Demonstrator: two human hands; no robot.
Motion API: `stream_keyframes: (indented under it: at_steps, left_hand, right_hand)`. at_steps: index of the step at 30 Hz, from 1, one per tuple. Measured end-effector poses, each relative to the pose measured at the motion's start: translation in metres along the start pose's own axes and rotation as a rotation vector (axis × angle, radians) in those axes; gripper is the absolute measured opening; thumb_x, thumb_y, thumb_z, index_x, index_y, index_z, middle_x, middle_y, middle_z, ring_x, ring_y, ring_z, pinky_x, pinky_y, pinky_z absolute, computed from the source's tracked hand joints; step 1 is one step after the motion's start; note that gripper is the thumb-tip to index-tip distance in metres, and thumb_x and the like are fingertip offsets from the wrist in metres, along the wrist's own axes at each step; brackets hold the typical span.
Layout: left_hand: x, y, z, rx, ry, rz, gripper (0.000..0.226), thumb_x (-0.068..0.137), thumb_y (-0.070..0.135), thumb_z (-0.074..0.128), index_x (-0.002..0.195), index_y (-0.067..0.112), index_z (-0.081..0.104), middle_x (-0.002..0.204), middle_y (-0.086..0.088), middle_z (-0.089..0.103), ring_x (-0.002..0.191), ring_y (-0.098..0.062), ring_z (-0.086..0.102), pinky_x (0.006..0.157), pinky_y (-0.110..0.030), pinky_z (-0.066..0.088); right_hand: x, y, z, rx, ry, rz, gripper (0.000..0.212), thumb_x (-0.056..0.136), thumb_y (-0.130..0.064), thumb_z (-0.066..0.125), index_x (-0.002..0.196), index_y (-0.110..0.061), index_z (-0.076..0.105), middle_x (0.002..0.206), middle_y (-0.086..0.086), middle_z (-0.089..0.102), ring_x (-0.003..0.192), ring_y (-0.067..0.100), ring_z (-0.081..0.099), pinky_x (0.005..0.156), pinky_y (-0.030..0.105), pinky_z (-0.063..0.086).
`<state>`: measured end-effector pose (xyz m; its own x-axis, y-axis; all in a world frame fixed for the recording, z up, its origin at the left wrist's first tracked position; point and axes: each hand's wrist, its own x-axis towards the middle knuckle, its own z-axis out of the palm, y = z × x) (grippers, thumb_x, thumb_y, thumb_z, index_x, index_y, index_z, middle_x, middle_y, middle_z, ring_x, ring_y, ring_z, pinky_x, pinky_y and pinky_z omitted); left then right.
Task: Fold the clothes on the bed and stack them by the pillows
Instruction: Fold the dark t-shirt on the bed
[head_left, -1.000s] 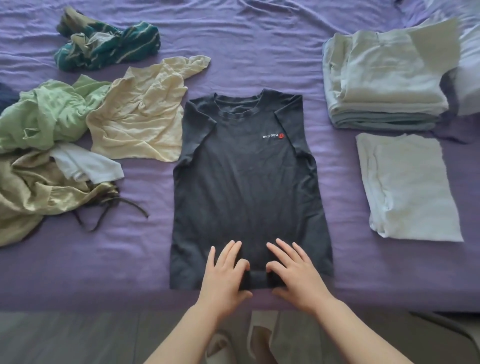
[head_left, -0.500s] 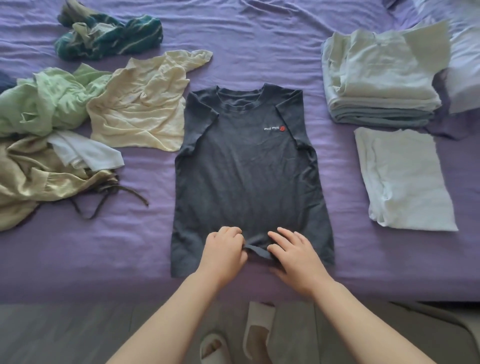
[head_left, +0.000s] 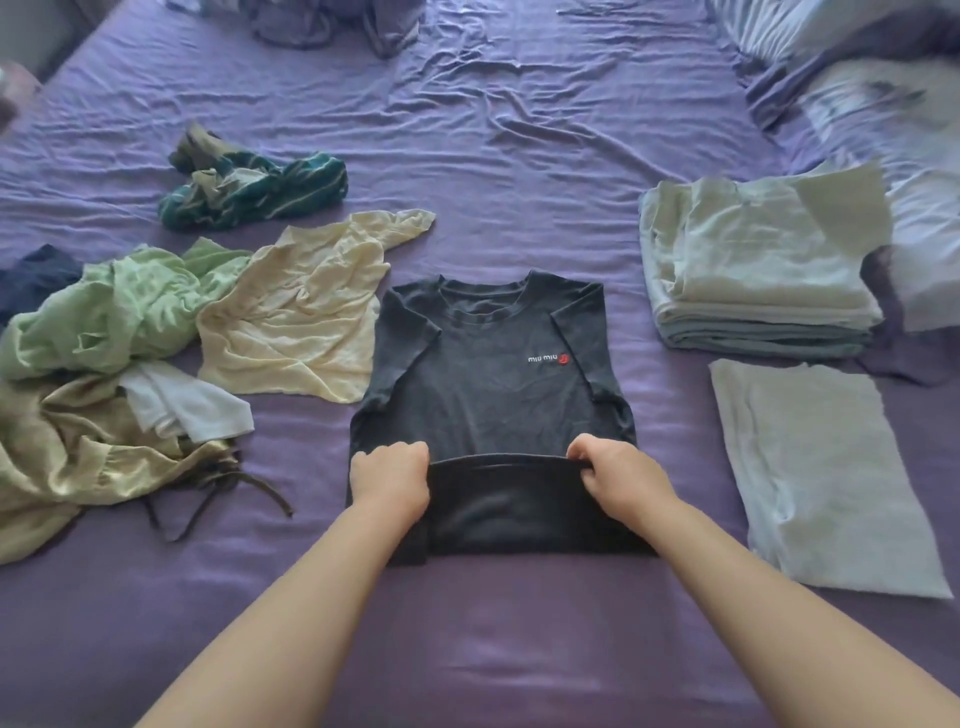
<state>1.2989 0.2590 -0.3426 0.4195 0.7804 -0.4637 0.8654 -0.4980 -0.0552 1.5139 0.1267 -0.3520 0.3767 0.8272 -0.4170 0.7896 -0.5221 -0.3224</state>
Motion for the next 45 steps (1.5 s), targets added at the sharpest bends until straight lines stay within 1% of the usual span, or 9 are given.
stream_keyframes:
  at_steps: [7, 12, 20, 28, 33, 37, 40, 43, 45]
  left_hand:
    - [0.009, -0.004, 0.014, -0.045, -0.205, -0.039, 0.032, 0.080, 0.005, 0.045, 0.109, 0.020, 0.046, 0.116, -0.001, 0.058, 0.108, -0.024, 0.056, 0.080, -0.033, 0.035]
    - [0.048, -0.017, -0.025, -0.204, -0.212, -0.012, 0.044, 0.080, 0.000, 0.040, 0.108, 0.027, 0.060, 0.118, 0.000, 0.059, 0.108, -0.025, 0.058, 0.073, -0.029, 0.042]
    - [0.150, -0.042, -0.103, -0.268, -0.197, 0.016, 0.036, 0.080, -0.002, 0.049, 0.102, 0.021, 0.065, 0.110, -0.007, 0.064, 0.103, -0.026, 0.060, 0.083, -0.034, 0.050]
    - [0.228, -0.042, -0.129, -0.171, -0.029, 0.003, 0.044, 0.088, 0.004, 0.039, 0.123, 0.025, 0.056, 0.127, -0.004, 0.056, 0.117, -0.028, 0.052, 0.095, -0.034, 0.040]
    - [0.255, -0.035, -0.118, -0.086, 0.069, 0.028, 0.043, 0.087, 0.002, 0.039, 0.116, 0.029, 0.056, 0.118, 0.002, 0.058, 0.112, -0.020, 0.053, 0.091, -0.034, 0.031]
    - [0.257, -0.027, -0.104, -0.015, 0.336, 0.079, 0.052, 0.078, 0.004, 0.054, 0.124, 0.028, 0.053, 0.122, 0.001, 0.054, 0.119, -0.023, 0.046, 0.106, -0.043, 0.027]
    - [0.240, -0.011, -0.076, -0.050, 0.524, 0.254, 0.058, 0.062, 0.006, 0.068, 0.119, 0.017, 0.064, 0.122, -0.010, 0.059, 0.119, -0.032, 0.053, 0.106, -0.059, 0.033]
    - [0.226, 0.001, -0.043, -0.016, 0.415, 0.369, 0.047, 0.083, 0.037, 0.057, 0.127, 0.021, 0.060, 0.138, -0.009, 0.053, 0.133, -0.031, 0.040, 0.105, -0.063, 0.026]
    - [0.228, -0.001, -0.028, -0.001, 0.307, 0.321, 0.060, 0.086, 0.058, 0.037, 0.138, 0.029, 0.047, 0.149, -0.006, 0.039, 0.140, -0.033, 0.030, 0.107, -0.064, 0.017]
  right_hand:
    - [0.016, -0.002, 0.018, -0.233, -0.053, -0.068, 0.027, 0.092, -0.019, 0.046, 0.118, -0.022, 0.049, 0.119, -0.001, 0.055, 0.109, 0.025, 0.053, 0.082, 0.033, 0.039]
    - [0.047, -0.001, -0.013, -0.169, 0.083, -0.065, 0.019, 0.094, -0.029, 0.049, 0.110, -0.024, 0.058, 0.108, -0.003, 0.060, 0.104, 0.022, 0.054, 0.080, 0.031, 0.037]
    - [0.121, -0.013, -0.082, -0.258, 0.237, 0.012, 0.024, 0.095, -0.039, 0.047, 0.107, -0.023, 0.059, 0.104, -0.002, 0.064, 0.100, 0.020, 0.057, 0.079, 0.033, 0.041]
    - [0.195, -0.020, -0.103, -0.337, 0.350, 0.085, 0.018, 0.091, -0.031, 0.055, 0.105, -0.022, 0.061, 0.097, -0.002, 0.066, 0.096, 0.022, 0.058, 0.089, 0.034, 0.034]
    - [0.229, -0.009, -0.098, -0.414, 0.342, 0.104, 0.013, 0.090, -0.028, 0.058, 0.097, -0.019, 0.063, 0.093, 0.002, 0.066, 0.096, 0.026, 0.056, 0.099, 0.040, 0.028]
    - [0.247, -0.009, -0.086, -0.381, 0.464, 0.011, 0.020, 0.076, -0.013, 0.074, 0.094, -0.013, 0.066, 0.091, 0.008, 0.066, 0.099, 0.031, 0.060, 0.101, 0.054, 0.034]
    - [0.241, -0.014, -0.060, -0.352, 0.523, -0.122, 0.032, 0.085, -0.025, 0.057, 0.114, -0.012, 0.063, 0.119, 0.009, 0.062, 0.120, 0.030, 0.054, 0.105, 0.057, 0.026]
    - [0.234, -0.014, -0.034, -0.374, 0.366, -0.204, 0.051, 0.091, -0.046, 0.034, 0.130, -0.021, 0.055, 0.139, 0.008, 0.050, 0.133, 0.028, 0.040, 0.108, 0.057, 0.021]
    - [0.235, -0.006, -0.024, -0.396, 0.286, -0.192, 0.057, 0.094, -0.054, 0.021, 0.137, -0.028, 0.047, 0.147, 0.007, 0.040, 0.138, 0.028, 0.030, 0.108, 0.058, 0.017]
